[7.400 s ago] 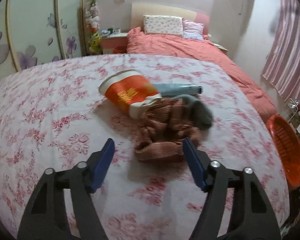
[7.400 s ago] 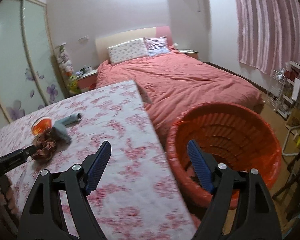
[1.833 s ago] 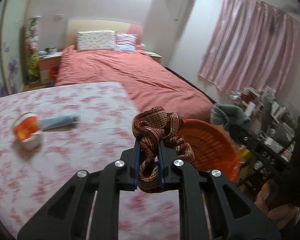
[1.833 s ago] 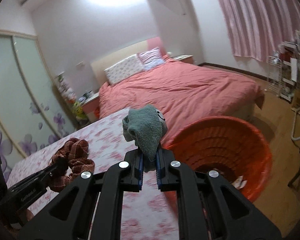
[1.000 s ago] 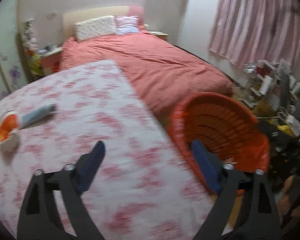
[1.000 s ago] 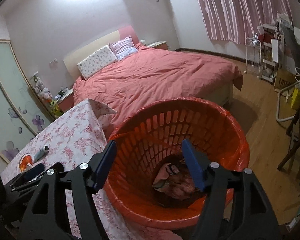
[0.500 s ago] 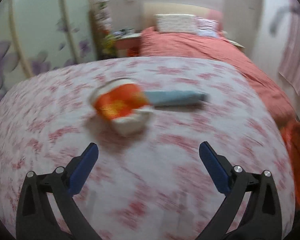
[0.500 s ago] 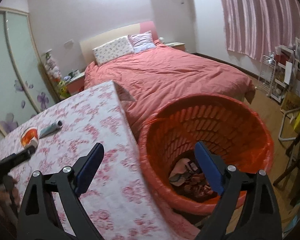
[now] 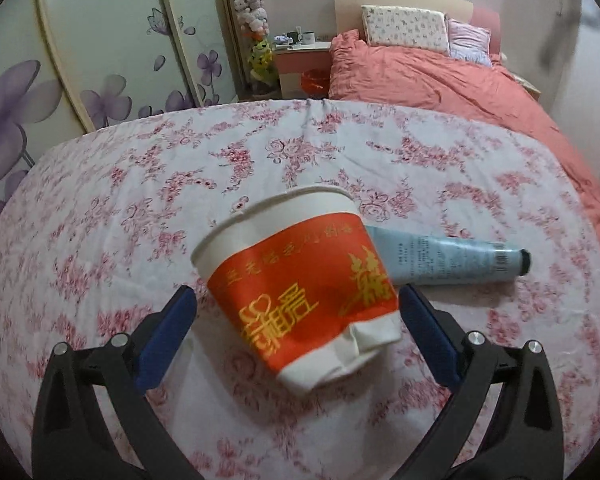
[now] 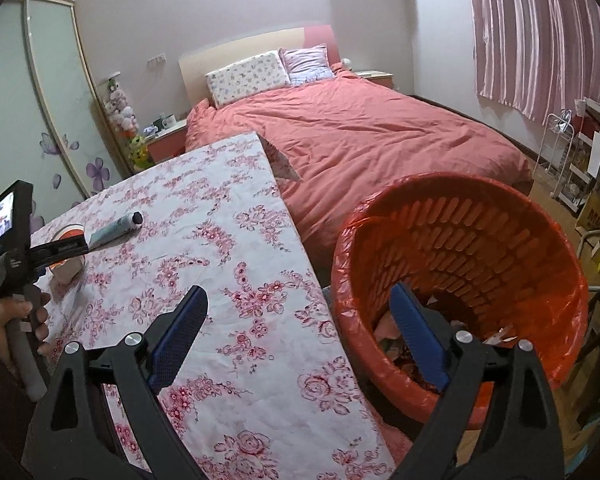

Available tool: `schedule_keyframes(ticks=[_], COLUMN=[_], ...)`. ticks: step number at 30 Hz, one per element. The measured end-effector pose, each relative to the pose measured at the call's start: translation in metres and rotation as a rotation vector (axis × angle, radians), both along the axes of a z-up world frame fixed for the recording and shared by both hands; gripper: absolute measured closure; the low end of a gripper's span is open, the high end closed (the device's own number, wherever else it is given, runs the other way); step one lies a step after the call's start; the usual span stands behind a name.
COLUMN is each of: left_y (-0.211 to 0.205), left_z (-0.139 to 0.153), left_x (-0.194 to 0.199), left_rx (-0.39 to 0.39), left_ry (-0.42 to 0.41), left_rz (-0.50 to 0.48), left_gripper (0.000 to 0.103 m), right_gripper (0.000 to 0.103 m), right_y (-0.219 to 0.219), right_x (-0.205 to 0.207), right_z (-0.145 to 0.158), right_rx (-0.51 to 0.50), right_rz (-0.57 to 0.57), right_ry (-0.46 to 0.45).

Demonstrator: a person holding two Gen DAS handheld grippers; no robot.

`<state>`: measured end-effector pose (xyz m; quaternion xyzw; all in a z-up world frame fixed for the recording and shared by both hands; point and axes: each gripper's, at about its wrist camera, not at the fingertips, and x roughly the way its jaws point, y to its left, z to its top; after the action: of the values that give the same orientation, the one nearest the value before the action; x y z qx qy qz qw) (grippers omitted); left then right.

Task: Collect trash
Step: 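Grasp the orange-and-white paper cup with the left tool, then grasp the light-blue tube with the right tool while the left tool holds the cup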

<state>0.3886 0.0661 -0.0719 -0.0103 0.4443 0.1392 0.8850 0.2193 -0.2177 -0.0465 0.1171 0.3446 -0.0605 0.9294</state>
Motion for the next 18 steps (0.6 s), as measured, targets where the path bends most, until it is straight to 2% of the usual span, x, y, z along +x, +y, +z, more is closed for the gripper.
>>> schedule_keyframes(ticks=[2, 5, 6, 13, 18], left_y=[0.002, 0.013, 0.016, 0.055, 0.083], left_z=[-0.003, -0.006, -0.007, -0.008, -0.008], left_x=[0.003, 0.004, 0.002, -0.031, -0.059], left_rx=[0.0, -0.054, -0.063, -0.081, -0.066], left_ry=[0.001, 0.009, 0.007, -0.007, -0.002], left_rz=[-0.006, -0.037, -0.042, -0.085, -0.092], left_gripper=[0.011, 0.026, 0.028, 0.028, 0.028], right_gripper=[0.011, 0.011, 0.011, 0.011, 0.011], right_y=[0.002, 0.007, 0.009, 0.033, 0.07], right_x=[0.001, 0.002, 0.003, 0.01, 0.027], right_z=[-0.001, 0.0, 0.0, 0.001, 0.002], right_rx=[-0.001, -0.004, -0.005, 0.0, -0.021], right_rz=[0.004, 0.014, 0.018, 0.065, 0.154], right_ry=[0.005, 0.007, 0.008, 0.01, 0.013])
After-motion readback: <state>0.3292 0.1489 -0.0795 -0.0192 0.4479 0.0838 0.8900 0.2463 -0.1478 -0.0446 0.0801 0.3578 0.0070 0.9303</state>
